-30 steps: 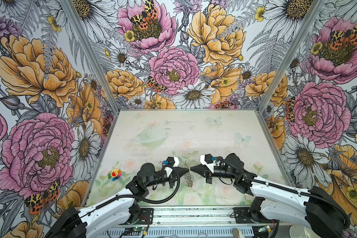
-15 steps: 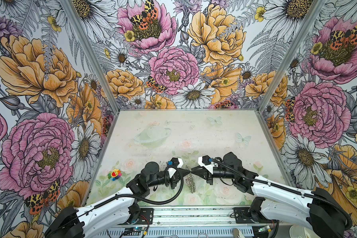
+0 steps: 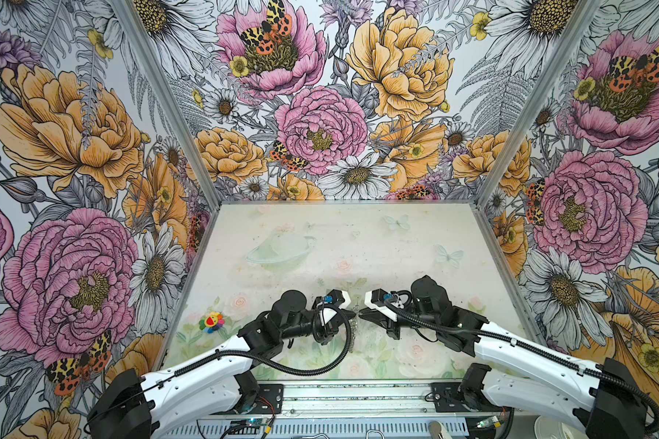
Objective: Attach keys to a key ring
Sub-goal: Pass the keyring.
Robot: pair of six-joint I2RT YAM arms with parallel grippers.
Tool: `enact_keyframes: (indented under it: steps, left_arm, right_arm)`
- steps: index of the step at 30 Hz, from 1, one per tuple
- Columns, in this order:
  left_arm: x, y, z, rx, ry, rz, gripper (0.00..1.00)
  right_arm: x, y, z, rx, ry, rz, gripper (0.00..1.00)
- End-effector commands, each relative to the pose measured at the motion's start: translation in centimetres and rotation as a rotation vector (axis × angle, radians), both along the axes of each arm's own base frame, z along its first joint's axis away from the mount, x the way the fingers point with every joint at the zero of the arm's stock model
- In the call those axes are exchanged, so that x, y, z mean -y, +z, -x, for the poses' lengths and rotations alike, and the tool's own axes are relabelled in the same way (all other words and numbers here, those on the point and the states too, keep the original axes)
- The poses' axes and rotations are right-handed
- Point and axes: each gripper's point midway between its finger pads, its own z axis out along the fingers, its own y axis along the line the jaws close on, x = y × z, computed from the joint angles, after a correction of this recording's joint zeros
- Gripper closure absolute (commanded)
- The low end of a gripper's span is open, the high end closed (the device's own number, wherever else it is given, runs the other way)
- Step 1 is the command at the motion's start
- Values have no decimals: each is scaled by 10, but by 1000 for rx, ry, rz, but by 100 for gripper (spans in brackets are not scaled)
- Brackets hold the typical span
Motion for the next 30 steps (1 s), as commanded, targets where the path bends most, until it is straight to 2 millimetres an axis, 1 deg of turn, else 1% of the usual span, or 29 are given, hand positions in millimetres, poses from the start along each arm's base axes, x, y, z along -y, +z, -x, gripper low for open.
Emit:
enact_keyframes:
  steps: [1, 6, 12, 16, 19, 23, 24, 28, 30]
  left_arm:
    - [-1, -3, 1, 11, -3, -29, 100]
    - [1, -4, 3, 1, -18, -32, 100]
    - [2, -5, 7, -8, -36, -30, 100]
    - [4, -3, 9, -9, -46, -24, 100]
    - [4, -4, 9, -13, -48, -25, 100]
    - [2, 0, 7, -3, -29, -8, 100]
    - [0, 3, 6, 2, -21, 3, 99]
    - [-11, 12, 4, 41, 25, 81, 84]
    - [-18, 17, 1, 51, 51, 124, 80]
  right_arm:
    - [-3, 10, 2, 18, 23, -5, 87]
    - [-8, 15, 1, 16, 43, -14, 90]
    - [-7, 19, 3, 21, 42, -22, 90]
    - [-9, 20, 4, 19, 47, -22, 94]
    - [-10, 19, 6, 13, 56, -23, 100]
    - [-10, 22, 5, 7, 47, -30, 100]
    - [-9, 24, 5, 4, 43, -40, 100]
    - [-9, 40, 3, -10, 27, -143, 100]
    - [-9, 48, 4, -10, 27, -205, 100]
